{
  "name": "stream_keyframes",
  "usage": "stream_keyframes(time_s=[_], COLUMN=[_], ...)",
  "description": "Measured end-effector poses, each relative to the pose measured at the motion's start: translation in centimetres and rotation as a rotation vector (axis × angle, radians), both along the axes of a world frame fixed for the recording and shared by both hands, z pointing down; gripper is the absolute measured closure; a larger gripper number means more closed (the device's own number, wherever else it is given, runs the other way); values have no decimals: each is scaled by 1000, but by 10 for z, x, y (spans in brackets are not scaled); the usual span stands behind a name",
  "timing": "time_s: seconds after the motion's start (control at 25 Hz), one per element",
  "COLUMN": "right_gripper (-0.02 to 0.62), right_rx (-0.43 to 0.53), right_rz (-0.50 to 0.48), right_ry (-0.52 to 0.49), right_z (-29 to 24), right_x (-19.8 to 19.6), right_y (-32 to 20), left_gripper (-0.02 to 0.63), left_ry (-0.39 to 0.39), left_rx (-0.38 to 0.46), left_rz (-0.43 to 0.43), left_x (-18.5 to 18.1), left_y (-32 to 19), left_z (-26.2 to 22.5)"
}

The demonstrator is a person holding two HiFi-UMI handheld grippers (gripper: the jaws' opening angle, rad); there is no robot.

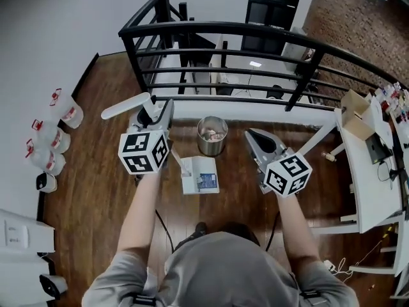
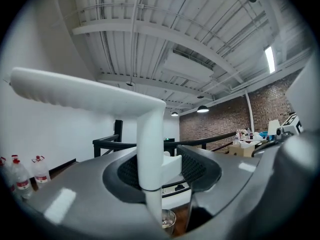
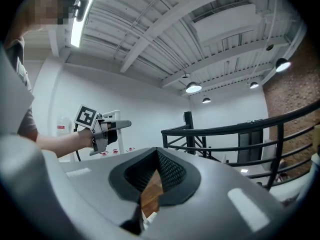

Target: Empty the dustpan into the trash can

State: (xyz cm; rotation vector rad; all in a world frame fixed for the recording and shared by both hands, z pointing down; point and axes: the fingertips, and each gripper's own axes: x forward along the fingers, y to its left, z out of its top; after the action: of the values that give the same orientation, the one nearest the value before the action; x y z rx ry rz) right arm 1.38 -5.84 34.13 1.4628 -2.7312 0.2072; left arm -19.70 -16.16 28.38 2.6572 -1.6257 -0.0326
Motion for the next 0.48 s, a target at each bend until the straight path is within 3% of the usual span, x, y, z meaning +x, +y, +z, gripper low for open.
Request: stream_keyframes(time_s=[0.24,0.48], right_gripper=[597,597], right_rx=[-20,-22], right_rz=[34,7], right_ry=[-13,-23], right_z=[16,22], right_x=[30,66], right_y=[-57,-126], left_gripper=[416,416], left_ry=[-14,-8], left_rx=[14,17], left_rz=[7,-45], left_x=[25,42], left_y=[-70,-140], left_z=[2,-1])
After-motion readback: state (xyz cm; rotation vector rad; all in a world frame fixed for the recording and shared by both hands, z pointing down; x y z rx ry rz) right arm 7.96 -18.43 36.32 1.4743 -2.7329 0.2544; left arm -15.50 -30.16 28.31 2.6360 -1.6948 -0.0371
